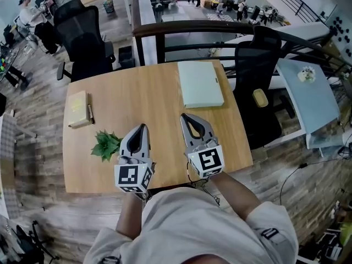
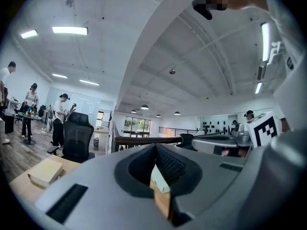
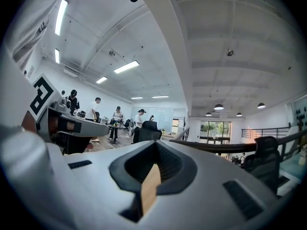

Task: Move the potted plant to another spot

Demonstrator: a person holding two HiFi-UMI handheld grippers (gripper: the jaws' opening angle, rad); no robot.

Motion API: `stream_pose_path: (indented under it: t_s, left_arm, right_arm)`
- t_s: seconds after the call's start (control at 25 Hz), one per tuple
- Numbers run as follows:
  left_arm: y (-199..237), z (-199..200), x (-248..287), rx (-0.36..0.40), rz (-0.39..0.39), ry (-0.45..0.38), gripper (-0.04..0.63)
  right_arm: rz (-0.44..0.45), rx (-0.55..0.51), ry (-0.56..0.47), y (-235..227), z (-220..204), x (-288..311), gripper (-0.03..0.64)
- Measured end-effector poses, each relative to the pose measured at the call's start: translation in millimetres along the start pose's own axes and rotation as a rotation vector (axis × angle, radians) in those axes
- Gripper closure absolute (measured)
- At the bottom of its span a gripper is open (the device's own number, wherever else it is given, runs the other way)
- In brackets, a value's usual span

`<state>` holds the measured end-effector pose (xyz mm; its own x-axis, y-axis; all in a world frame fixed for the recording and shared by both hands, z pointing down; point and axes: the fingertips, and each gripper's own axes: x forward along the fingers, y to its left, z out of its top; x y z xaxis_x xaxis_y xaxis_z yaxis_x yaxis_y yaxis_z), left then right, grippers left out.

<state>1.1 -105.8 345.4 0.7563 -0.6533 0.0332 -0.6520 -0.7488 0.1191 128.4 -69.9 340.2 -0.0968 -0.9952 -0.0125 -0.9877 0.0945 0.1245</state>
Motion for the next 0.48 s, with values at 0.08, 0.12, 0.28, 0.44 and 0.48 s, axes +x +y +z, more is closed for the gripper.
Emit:
stream_pose_path:
  t_s: [0.08, 0.12, 0.28, 0.44, 0.48]
  left_arm:
    - [2.6, -1.0, -2.4, -0.003, 0.005, 0.003, 0.583]
    - [3.6, -1.8, -3.8, -0.005, 0.009, 0.005, 0.583]
    - [9.0, -3.0, -6.0, -0.004, 0.020, 0.003, 0.583]
    - [18.4, -0.3, -4.3, 0.004, 0.021, -0.010, 0.583]
    - [20.8, 0.5, -3.8, 0.007, 0.020, -0.012, 0.583]
  right_arm:
    - [0.000, -0.003, 0.001, 2.5, -0.2, 0.4, 0.614]
    - [0.004, -0.004, 0.000, 4.2, -0.3, 0.4, 0.614]
    - [0.021, -0.009, -0.009, 11.2, 1.5, 3.7, 0.614]
    - [0.022, 0.026, -0.014, 14.5, -0.7, 12.3, 0.614]
    - [0.022, 0.036, -0.015, 15.1, -1.1, 14.5, 0.614]
